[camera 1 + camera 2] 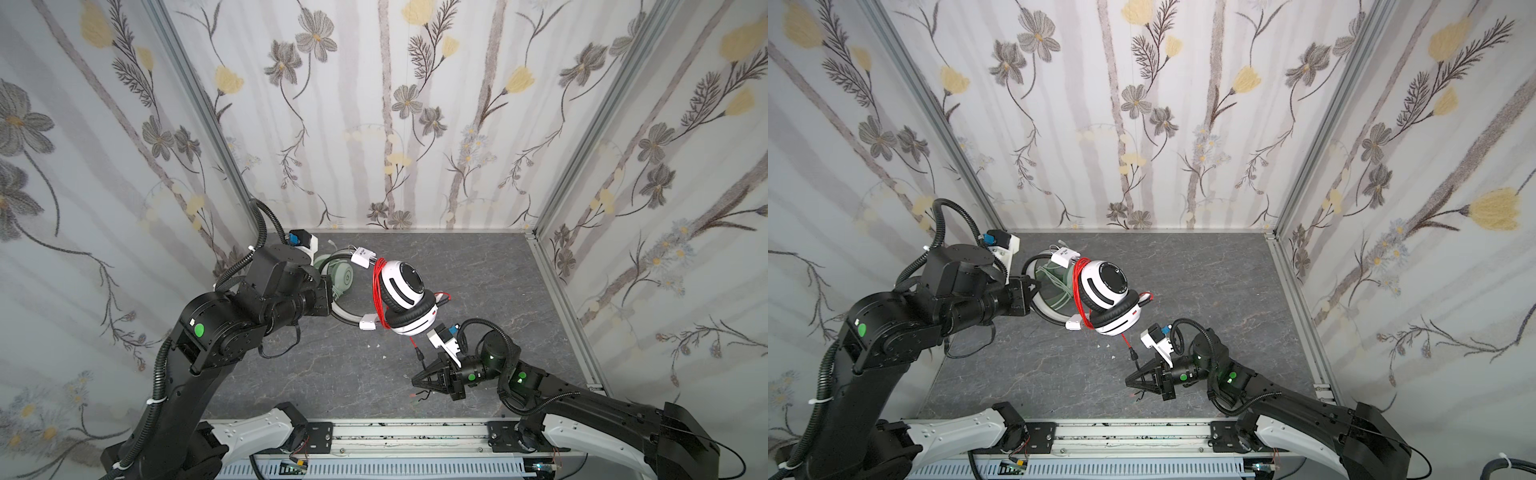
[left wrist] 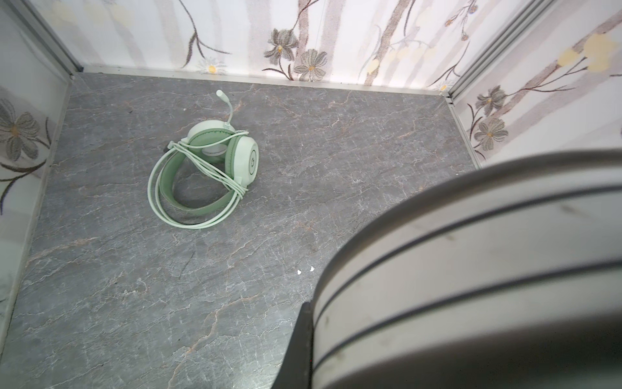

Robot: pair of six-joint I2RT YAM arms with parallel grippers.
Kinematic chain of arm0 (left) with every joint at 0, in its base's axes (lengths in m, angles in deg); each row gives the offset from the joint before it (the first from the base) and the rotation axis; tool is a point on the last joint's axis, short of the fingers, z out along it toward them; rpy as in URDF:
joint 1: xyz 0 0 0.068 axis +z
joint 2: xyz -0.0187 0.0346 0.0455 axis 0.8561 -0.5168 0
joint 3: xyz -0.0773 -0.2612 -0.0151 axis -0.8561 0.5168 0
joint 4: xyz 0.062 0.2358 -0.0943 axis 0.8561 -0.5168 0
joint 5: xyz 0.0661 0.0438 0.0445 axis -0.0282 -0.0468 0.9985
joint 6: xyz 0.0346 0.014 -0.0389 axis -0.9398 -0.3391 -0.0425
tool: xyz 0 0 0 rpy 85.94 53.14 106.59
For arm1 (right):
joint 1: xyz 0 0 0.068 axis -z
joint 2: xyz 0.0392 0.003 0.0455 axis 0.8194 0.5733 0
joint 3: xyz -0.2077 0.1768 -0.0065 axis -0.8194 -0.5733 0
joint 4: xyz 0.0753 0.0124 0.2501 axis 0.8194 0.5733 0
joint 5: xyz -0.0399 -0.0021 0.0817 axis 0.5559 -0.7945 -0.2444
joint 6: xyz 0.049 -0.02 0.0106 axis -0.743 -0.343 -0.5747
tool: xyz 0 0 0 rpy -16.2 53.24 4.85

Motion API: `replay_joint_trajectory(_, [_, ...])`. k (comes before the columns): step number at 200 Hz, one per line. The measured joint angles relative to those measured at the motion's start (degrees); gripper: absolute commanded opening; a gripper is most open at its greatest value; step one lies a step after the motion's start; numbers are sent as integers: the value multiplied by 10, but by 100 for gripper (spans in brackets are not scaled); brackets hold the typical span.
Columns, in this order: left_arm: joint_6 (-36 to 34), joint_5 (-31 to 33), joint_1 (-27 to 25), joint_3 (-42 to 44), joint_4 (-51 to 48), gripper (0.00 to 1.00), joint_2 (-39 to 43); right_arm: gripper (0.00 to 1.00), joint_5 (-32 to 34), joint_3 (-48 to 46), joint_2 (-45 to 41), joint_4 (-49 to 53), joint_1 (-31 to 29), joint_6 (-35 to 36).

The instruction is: Wrap the headphones

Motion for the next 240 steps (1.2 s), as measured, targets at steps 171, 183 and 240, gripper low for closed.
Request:
replay_joint_trajectory(171, [76,69,-47,113,8,0,-150,0,429,443,23,700,-186,209])
replay_joint_trajectory(183, [81,91,-49,109,-5,0,-160,0,445,461,31,719,-201,212])
replay_joint_trajectory(240, [106,128,-42,92,-44,0,-175,0,461,476,88,740,-269,218])
